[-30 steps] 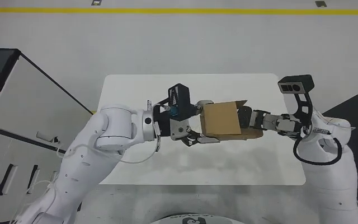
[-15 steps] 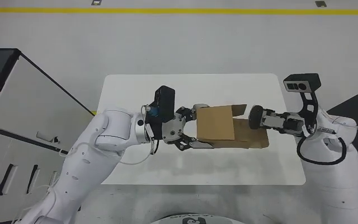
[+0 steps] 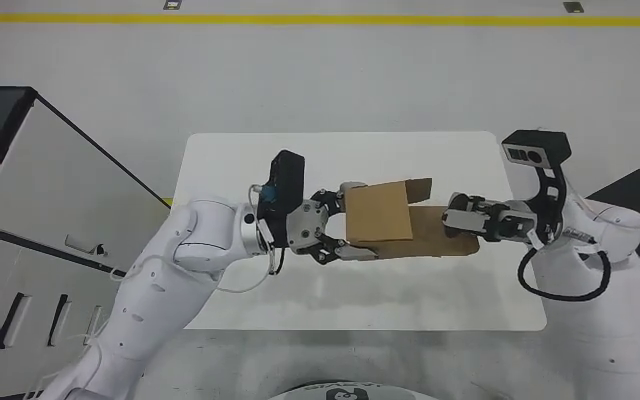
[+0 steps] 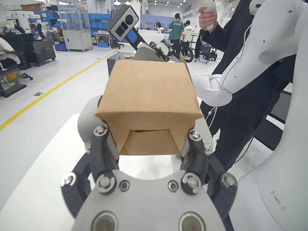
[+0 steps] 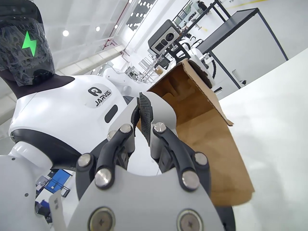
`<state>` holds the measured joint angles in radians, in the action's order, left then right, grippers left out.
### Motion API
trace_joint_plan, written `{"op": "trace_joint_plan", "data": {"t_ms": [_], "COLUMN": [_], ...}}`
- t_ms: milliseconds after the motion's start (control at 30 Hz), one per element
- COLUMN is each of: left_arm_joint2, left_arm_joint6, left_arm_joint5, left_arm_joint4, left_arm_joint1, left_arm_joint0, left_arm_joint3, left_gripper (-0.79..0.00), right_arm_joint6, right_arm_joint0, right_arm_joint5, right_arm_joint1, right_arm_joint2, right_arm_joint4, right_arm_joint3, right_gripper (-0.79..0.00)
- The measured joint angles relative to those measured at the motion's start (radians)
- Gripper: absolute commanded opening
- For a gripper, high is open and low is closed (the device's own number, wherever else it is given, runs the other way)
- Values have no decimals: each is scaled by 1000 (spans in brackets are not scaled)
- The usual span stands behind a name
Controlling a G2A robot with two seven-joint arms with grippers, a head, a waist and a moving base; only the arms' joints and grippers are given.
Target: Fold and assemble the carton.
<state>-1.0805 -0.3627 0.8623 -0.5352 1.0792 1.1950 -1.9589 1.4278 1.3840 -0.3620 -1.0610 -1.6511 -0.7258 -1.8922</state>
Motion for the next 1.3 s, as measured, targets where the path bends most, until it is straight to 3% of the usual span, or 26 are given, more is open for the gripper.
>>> {"op": "trace_joint_plan", "data": {"t_ms": [467,733,1300], "left_arm_joint2": [-2,-4,-40], "left_arm_joint6": [148,161,278], "left_arm_joint5": [105,91,106], "left_arm_joint4": [-22,-27,-289], "left_arm_joint1": [8,10,17], "left_arm_joint0": [12,17,44], "left_arm_joint3": [61,52,13], "left_gripper": [-785,-785,-785], "right_arm_joint6": [-40,-54,-143], "right_arm_joint0": [-28,-25,2], "right_arm_joint5": [-23,-16,107], "right_arm_joint1": [2,2,9], "right_arm_joint2": [47,52,81], "right_arm_joint4": [32,35,62], "right_arm_joint3": [2,-7,-38], "right_gripper": [-785,-785,-785]}}
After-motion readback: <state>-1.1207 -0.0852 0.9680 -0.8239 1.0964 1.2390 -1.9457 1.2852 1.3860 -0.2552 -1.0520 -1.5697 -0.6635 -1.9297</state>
